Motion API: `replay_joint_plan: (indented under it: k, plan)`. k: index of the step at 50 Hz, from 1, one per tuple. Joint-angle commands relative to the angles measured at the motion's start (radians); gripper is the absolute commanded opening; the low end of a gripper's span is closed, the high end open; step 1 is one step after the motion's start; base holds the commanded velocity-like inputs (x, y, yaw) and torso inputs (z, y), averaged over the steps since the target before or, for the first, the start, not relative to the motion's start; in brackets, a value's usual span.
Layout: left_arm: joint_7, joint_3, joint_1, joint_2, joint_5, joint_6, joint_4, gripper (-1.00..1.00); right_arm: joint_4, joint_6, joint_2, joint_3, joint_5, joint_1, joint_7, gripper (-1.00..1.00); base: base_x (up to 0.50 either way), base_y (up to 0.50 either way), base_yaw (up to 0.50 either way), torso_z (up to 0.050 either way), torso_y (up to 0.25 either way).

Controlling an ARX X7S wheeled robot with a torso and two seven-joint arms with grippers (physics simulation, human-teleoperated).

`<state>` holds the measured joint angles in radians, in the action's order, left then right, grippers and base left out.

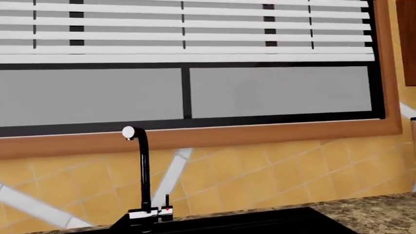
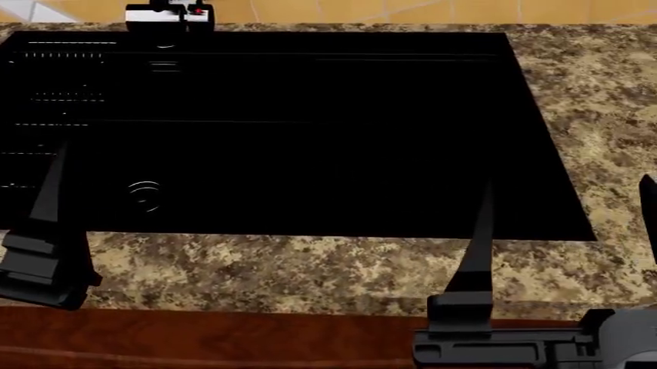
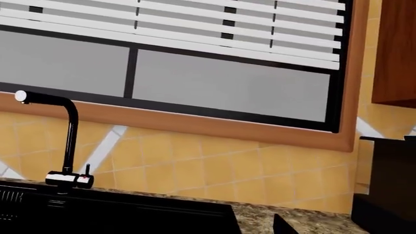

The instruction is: Place the eggs and milk next to the bowl.

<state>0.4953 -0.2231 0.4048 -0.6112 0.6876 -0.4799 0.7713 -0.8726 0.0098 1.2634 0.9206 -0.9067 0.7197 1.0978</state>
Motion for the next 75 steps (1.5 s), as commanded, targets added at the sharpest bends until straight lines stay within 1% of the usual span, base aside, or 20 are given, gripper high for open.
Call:
replay_joint_plan:
  k: [1,13,54,66,75]
  plan:
    - [-0.01,0.019,0.0,0.02,-0.041,0.034,-0.026,1.0,0.004,0.0,-0.022,-0.025,0.016,0.0,-0.029,1.0,0.0,-0.5,0.0,0.0,0.0]
    - [-0.002,0.027,-0.004,0.014,-0.033,0.034,-0.015,1.0,-0.01,-0.002,-0.011,-0.028,0.015,-0.005,-0.021,1.0,0.0,-0.5,0.0,0.0,0.0]
    - [0.01,0.02,0.007,0.011,-0.035,0.031,-0.019,1.0,0.003,-0.005,-0.019,-0.03,0.021,-0.014,-0.037,1.0,0.0,-0.5,0.0,0.0,0.0]
    - [0.008,0.025,0.002,0.008,-0.037,0.041,-0.028,1.0,0.004,0.019,-0.036,-0.033,0.011,0.003,-0.043,1.0,0.0,-0.5,0.0,0.0,0.0]
    - [0.011,0.019,0.012,0.009,-0.035,0.035,-0.024,1.0,0.0,0.008,-0.027,-0.034,0.018,-0.007,-0.04,1.0,0.0,-0.5,0.0,0.0,0.0]
